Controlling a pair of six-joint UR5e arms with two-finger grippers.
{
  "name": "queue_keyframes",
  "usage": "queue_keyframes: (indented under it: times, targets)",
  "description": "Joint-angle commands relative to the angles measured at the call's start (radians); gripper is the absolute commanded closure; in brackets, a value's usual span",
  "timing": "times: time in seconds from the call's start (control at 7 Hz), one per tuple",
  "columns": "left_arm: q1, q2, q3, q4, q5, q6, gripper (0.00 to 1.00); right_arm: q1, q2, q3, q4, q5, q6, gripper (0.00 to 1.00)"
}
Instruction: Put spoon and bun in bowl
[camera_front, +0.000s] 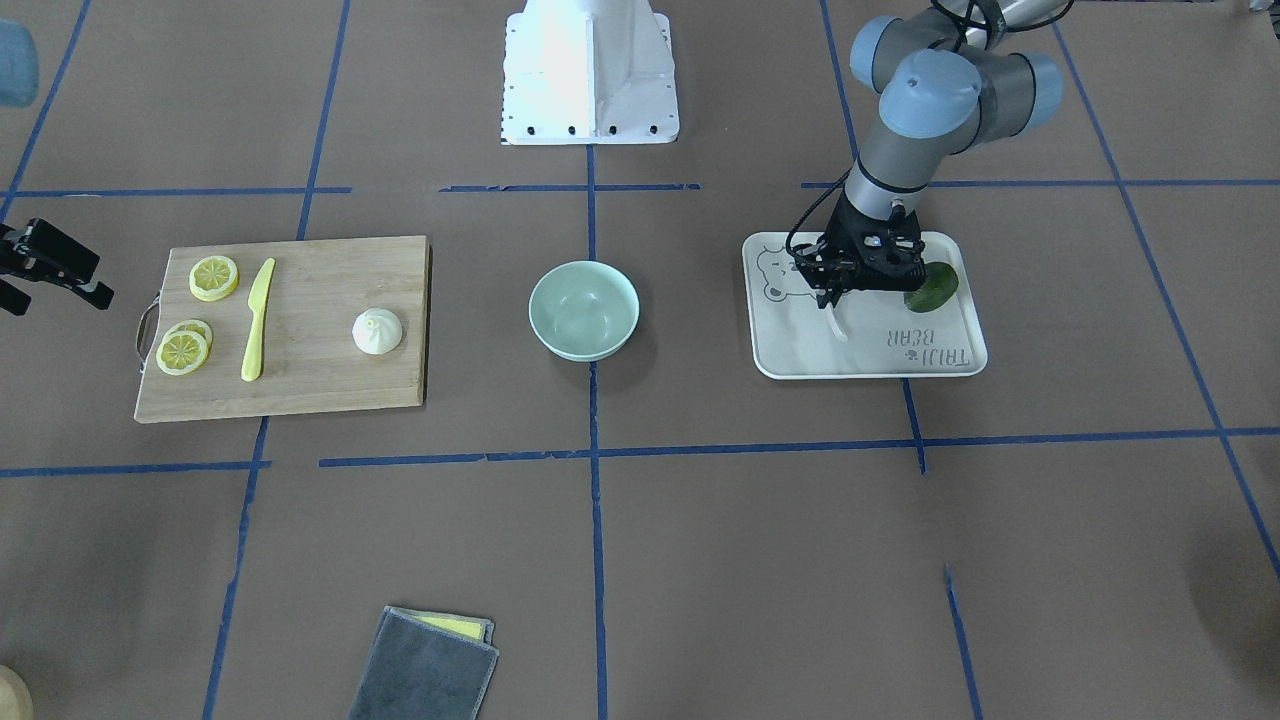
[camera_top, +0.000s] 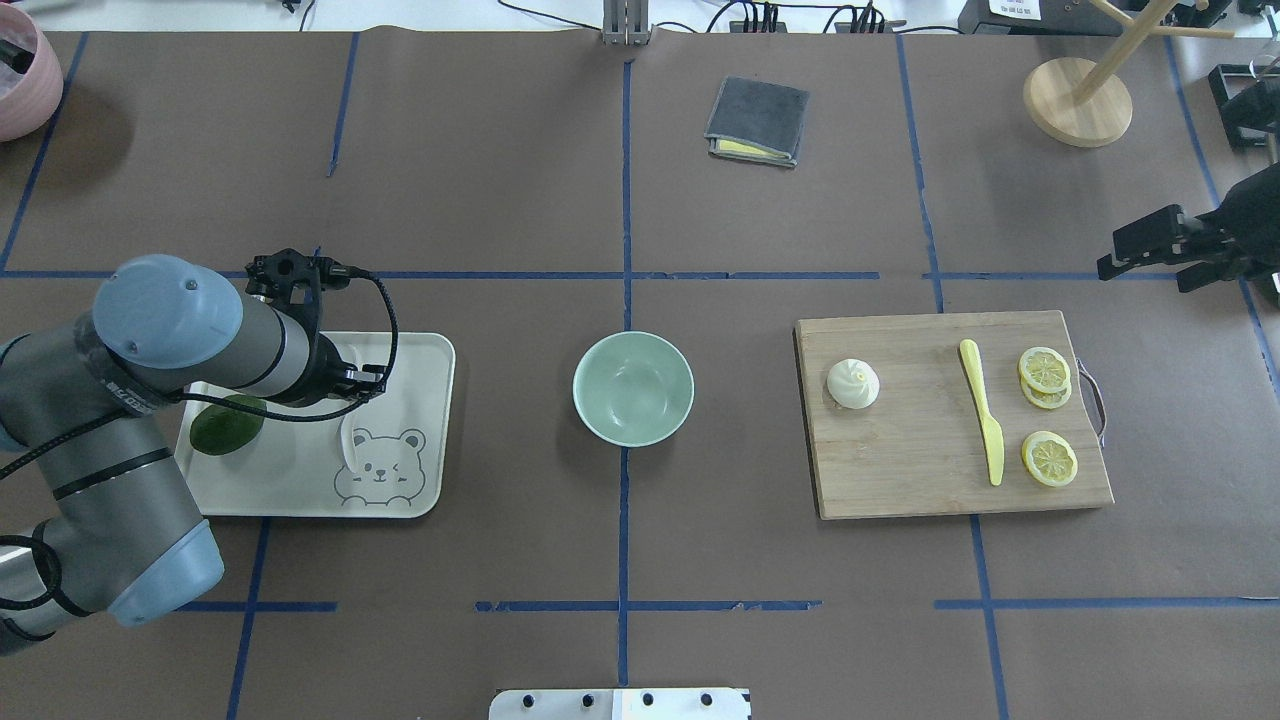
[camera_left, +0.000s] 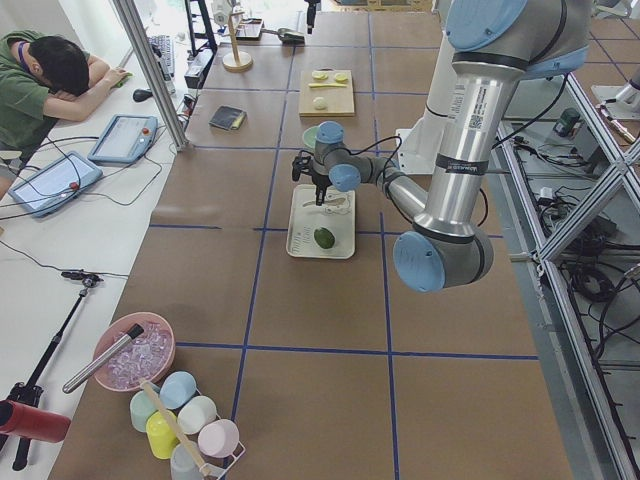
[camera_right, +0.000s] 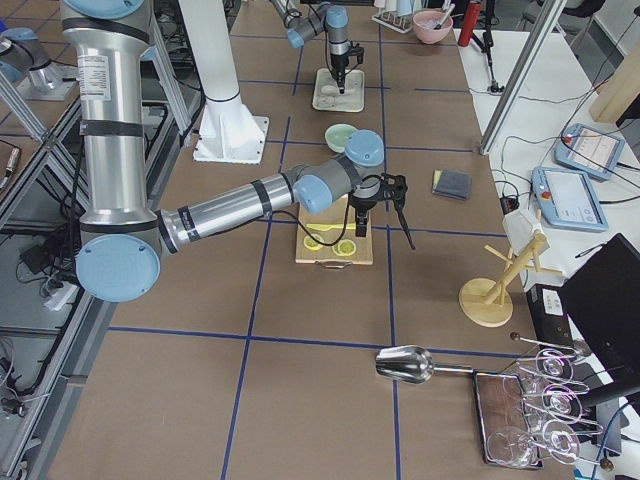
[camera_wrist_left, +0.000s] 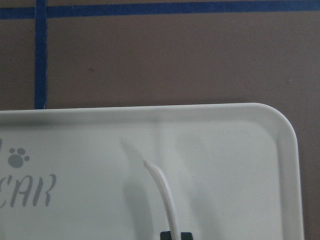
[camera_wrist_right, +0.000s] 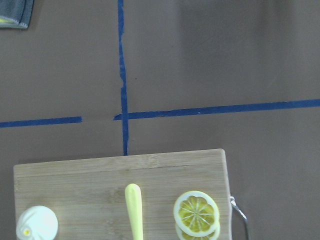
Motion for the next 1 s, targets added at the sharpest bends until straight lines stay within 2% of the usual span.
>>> queue_keyframes:
  times: [0.0,0.29,0.57,0.71,0.86]
  targets:
    - [-0.057,-0.086,-0.012,0.066,-0.005,-0.008,1.0,-0.19,0.044,0.0,0.122,-0.165,0.247,0.0]
    - [-0.057,-0.138,-0.01,0.066,-0.006,-0.099,1.0,-0.339,0.086,0.0,0.151,-0.313,0.366,0.0]
    - [-0.059,-0.138,-0.012,0.064,-0.009,-0.102,1.0,-0.494,0.12,-0.007,0.136,-0.464,0.379,0.0]
    - [-0.06,-0.138,-0.012,0.064,-0.016,-0.102,1.0,-0.519,0.148,-0.019,0.124,-0.477,0.379,0.0]
    - [-0.062,-0.14,-0.012,0.061,-0.016,-0.102,1.0,-0.533,0.19,-0.023,0.04,-0.478,0.379,0.0]
